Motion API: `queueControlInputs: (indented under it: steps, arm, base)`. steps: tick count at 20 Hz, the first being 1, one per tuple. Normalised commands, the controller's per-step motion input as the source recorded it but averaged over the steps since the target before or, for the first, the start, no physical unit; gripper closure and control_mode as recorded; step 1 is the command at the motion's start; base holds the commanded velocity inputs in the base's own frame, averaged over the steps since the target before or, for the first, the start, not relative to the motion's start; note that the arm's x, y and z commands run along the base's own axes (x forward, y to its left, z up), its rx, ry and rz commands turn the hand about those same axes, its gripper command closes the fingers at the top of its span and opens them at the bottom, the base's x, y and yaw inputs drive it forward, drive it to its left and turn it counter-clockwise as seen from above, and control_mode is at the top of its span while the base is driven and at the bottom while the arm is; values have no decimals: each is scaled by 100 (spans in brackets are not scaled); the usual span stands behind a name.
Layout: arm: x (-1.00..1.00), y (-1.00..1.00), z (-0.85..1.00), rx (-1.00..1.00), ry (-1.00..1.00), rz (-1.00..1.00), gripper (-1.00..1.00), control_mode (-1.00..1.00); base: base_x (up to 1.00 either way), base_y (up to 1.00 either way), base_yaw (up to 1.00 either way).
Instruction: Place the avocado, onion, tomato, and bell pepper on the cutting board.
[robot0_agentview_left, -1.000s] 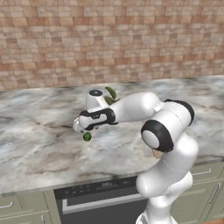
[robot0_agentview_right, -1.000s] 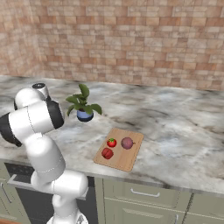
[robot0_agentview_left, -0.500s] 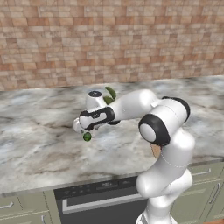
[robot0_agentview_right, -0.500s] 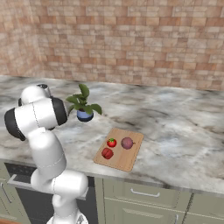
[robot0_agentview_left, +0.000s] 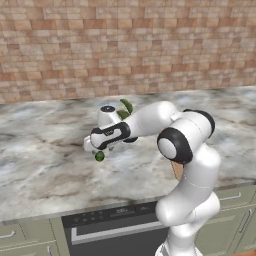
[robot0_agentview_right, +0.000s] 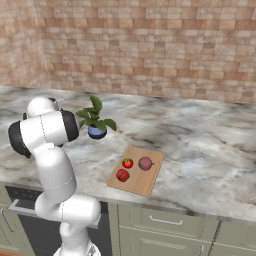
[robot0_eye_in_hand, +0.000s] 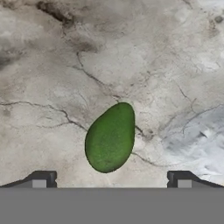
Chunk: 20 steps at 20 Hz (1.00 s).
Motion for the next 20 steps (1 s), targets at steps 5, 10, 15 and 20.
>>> queueControlInputs:
  steps: [5, 10, 15, 20]
  arm:
    - [3, 1, -13, 0, 5, -5, -100, -100]
    - [12, 14, -11, 0, 5, -5, -100, -100]
    - [17, 15, -15, 0, 7, -5, -100, -100]
    - [12, 3, -20, 0, 9, -7, -100, -100]
  base:
    - [0, 0, 0]
    - [0, 0, 0]
    - [0, 0, 0]
    - [0, 0, 0]
